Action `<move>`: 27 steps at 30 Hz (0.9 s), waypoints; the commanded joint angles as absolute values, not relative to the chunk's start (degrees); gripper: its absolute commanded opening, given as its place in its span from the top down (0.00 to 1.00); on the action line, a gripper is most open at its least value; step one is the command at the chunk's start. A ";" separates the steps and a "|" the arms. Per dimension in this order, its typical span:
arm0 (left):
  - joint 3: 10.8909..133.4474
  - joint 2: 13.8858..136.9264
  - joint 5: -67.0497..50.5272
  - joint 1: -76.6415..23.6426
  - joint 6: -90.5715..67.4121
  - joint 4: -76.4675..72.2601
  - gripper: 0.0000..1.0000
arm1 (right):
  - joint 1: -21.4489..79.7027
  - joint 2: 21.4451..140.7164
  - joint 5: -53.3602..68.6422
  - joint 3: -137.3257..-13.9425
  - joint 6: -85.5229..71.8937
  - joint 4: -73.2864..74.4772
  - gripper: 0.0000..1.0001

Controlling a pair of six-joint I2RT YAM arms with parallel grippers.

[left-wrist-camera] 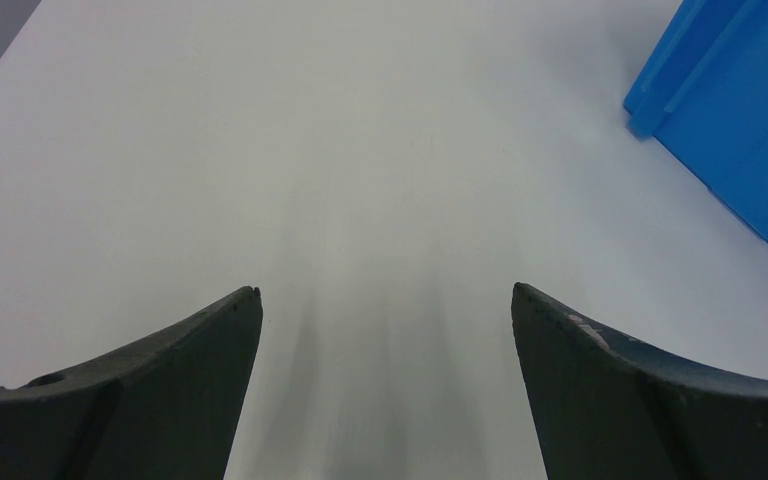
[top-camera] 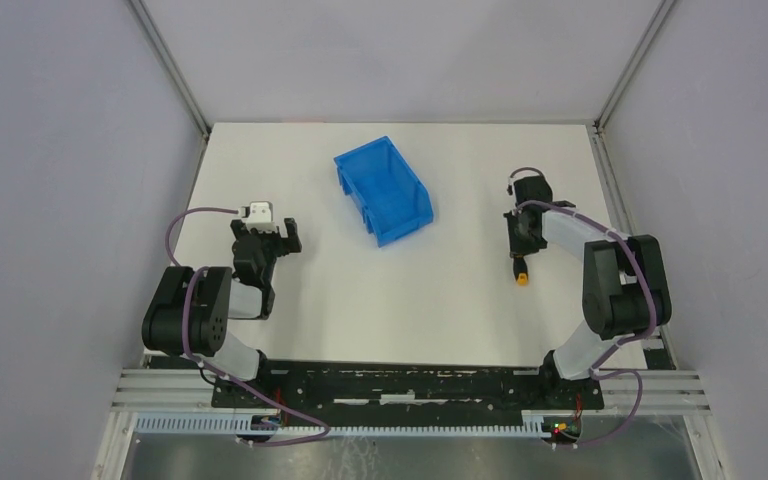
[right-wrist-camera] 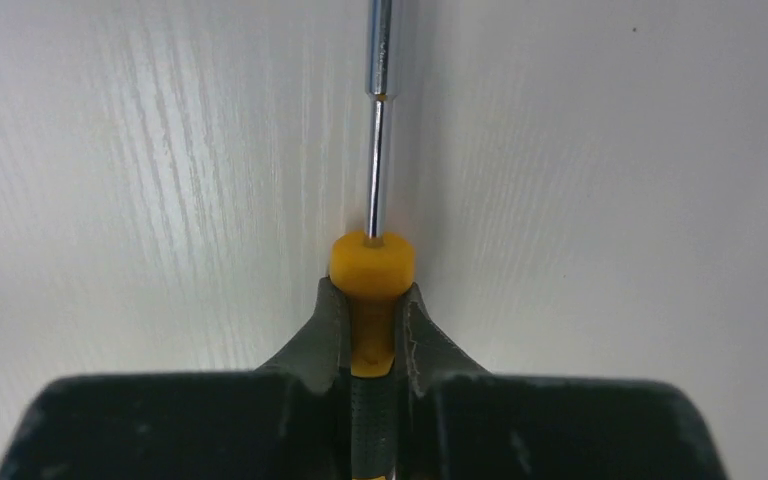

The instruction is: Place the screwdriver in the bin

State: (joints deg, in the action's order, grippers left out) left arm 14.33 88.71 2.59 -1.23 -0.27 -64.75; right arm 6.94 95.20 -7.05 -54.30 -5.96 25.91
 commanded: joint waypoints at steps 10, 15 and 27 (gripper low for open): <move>14.50 87.88 2.21 -0.97 -1.49 -66.24 0.00 | 5.07 108.49 -5.11 -110.56 -0.82 63.90 1.00; 14.50 87.85 2.22 -0.97 -1.48 -66.24 0.00 | 4.98 111.43 -1.08 -119.87 -5.27 62.03 1.00; 14.50 87.81 2.27 -0.97 -1.47 -66.22 0.00 | 30.89 111.14 -0.29 -113.33 -7.22 22.64 1.00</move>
State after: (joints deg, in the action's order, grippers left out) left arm 14.33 88.71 2.59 -1.23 -0.27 -64.75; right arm 21.41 110.00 0.03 -111.31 -9.10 39.40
